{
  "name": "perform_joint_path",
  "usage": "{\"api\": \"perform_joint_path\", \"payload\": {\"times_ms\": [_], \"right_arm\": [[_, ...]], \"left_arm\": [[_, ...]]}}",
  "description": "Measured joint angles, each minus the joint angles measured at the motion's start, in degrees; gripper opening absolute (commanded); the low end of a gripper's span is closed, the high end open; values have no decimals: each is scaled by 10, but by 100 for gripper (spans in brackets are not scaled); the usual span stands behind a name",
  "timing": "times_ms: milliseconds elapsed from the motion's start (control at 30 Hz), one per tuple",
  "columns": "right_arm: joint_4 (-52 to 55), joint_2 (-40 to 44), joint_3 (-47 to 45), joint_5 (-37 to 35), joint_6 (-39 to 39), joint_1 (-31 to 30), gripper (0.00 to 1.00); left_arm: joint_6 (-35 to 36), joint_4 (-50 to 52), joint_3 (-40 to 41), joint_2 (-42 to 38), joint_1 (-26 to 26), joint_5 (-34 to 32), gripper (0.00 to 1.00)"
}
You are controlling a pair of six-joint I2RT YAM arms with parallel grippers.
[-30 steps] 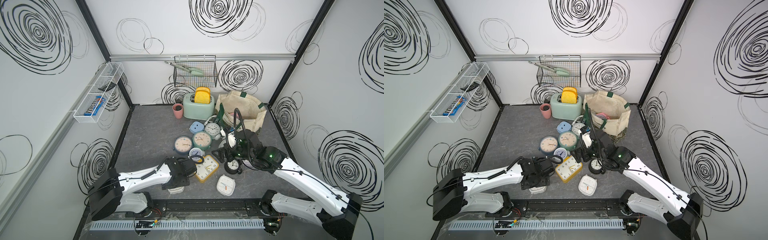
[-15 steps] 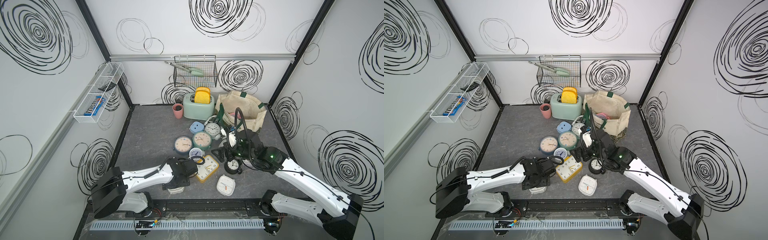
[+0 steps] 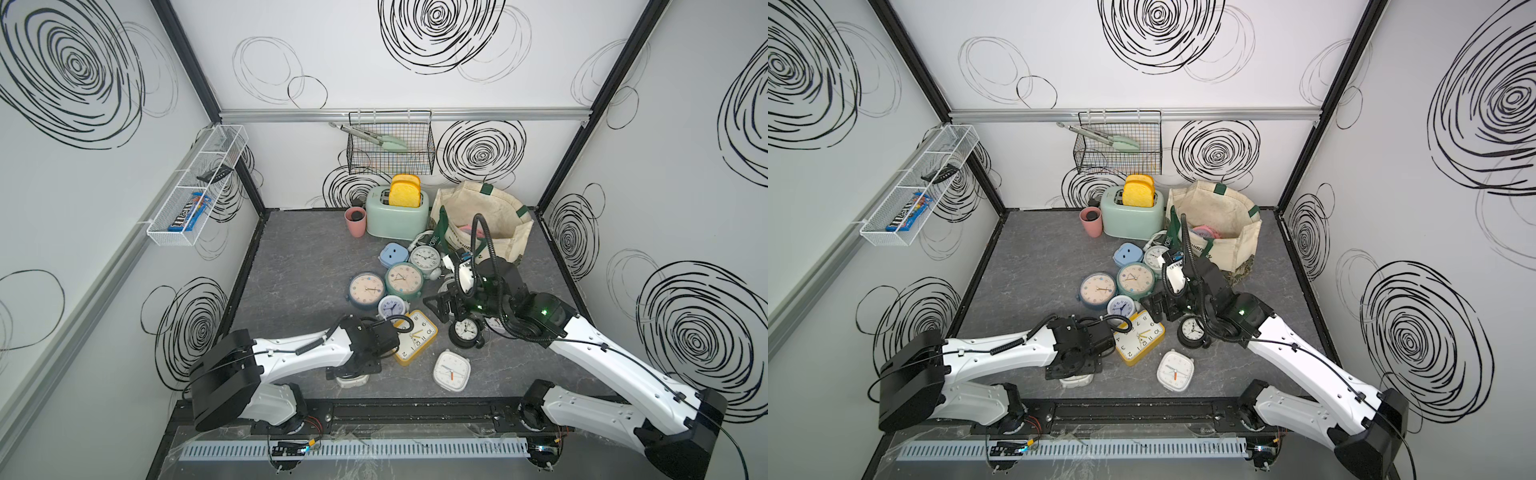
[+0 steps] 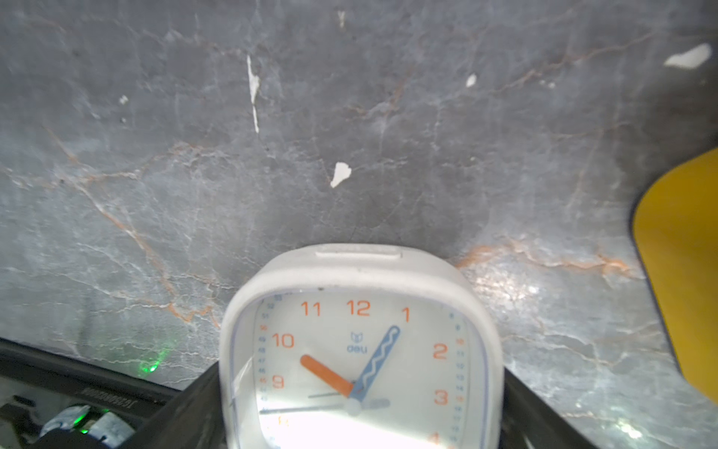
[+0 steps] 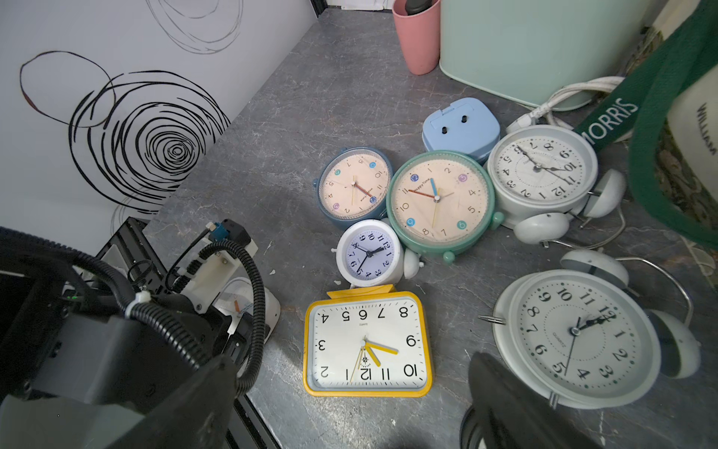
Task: Put the alarm clock into the canvas bag
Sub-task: Pick up the alarm from the center of the board.
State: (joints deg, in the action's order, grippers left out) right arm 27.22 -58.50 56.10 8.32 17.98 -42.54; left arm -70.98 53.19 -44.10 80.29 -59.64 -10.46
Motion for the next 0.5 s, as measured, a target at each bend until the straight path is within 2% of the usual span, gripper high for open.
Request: {"api": "perform_joint_path", "payload": {"times_ms": [133, 267, 367, 500], "right_arm": [[-7, 0, 0, 22, 1, 45, 97], [-15, 2, 3, 58, 3, 103, 97], [-16, 3, 12, 83, 5, 133, 97], [-16, 2, 34, 128, 5, 161, 97]], "left_arm": [[5, -1, -46, 27, -24, -47, 98], [40, -3, -124, 22, -31, -113, 99], [101, -30, -159, -2, -31, -161, 98], [233, -118, -161, -62, -27, -195, 96]]}}
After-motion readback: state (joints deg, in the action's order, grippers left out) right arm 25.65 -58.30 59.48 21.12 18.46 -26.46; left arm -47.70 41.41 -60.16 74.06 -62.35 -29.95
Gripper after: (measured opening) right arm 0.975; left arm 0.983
